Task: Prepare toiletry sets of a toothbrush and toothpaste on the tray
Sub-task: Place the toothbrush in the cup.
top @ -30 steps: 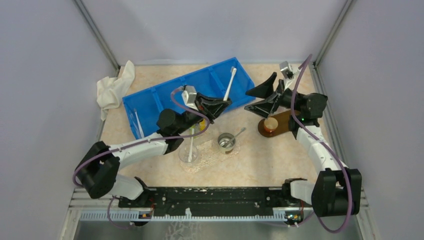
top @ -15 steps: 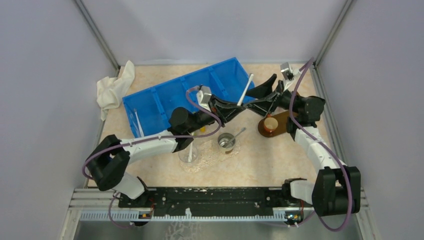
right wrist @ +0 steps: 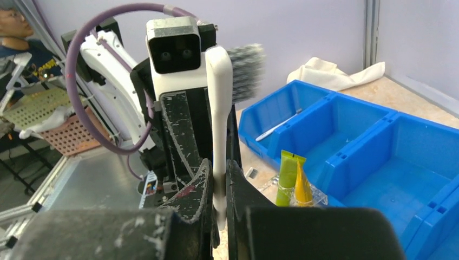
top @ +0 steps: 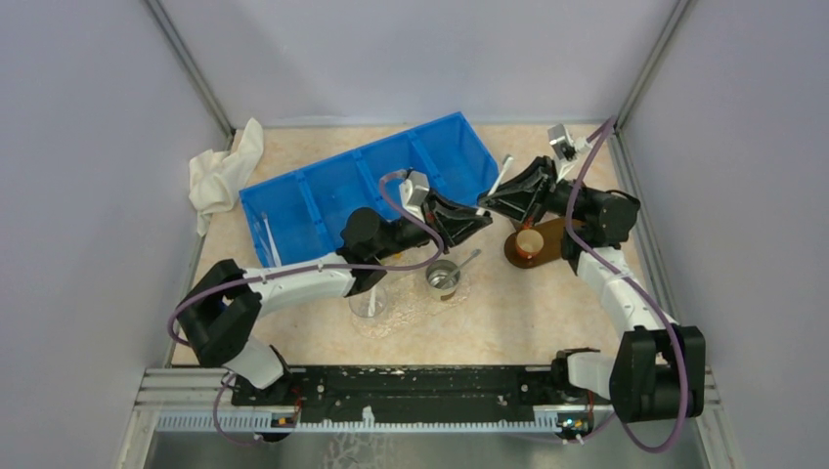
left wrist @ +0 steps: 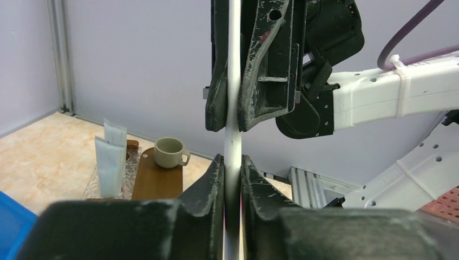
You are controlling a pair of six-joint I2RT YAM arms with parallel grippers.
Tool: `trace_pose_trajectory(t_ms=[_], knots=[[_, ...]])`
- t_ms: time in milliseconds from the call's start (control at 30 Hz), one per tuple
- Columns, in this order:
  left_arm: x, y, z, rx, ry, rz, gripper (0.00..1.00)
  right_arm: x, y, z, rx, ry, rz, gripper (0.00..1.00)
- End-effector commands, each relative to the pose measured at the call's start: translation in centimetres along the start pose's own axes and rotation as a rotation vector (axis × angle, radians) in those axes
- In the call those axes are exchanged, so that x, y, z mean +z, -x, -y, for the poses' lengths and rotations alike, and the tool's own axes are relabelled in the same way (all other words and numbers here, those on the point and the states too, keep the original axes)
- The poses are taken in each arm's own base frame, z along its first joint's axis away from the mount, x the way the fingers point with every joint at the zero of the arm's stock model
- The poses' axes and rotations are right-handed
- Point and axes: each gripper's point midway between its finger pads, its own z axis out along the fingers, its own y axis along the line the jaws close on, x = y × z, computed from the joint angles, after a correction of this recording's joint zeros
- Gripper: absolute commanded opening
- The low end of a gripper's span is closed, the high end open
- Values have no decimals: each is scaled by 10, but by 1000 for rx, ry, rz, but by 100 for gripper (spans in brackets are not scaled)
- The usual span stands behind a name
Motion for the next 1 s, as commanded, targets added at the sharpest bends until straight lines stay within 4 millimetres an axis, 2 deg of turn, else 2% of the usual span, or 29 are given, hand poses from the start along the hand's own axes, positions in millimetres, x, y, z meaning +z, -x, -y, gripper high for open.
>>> trace_pose_trajectory(t_ms=[0, 67, 100, 167, 267, 367, 467, 533, 567, 633, 800, 967], knots=[[5, 9, 7, 27, -23, 16, 32, 0, 28, -25, -178, 53, 18, 0], [0, 16, 5, 49, 5, 35, 55, -3, 27, -22, -188, 42, 9, 0], [-3, 20, 4, 65, 23, 47, 62, -5, 25, -18, -186, 33, -3, 0], [-12, 30, 0, 128, 62, 75, 72, -10, 23, -11, -186, 6, -19, 0], [-32, 51, -8, 251, 155, 123, 81, -22, 23, 1, -218, -45, -37, 0], [-58, 76, -18, 375, 277, 164, 86, -38, 22, 17, -250, -116, -66, 0], [-82, 102, -16, 450, 352, 208, 88, -56, 17, 40, -248, -204, -97, 0], [-95, 111, -17, 479, 393, 225, 89, -70, 12, 63, -272, -293, -133, 0], [-100, 115, -17, 492, 411, 229, 89, -82, -4, 75, -196, -379, -184, 0], [-108, 119, -20, 514, 446, 220, 90, -98, -6, 89, -287, -500, -278, 0], [-115, 124, -28, 557, 504, 196, 93, -122, -23, 92, -314, -577, -329, 0], [-120, 125, -42, 584, 578, 169, 94, -128, -37, 96, -305, -572, -341, 0]])
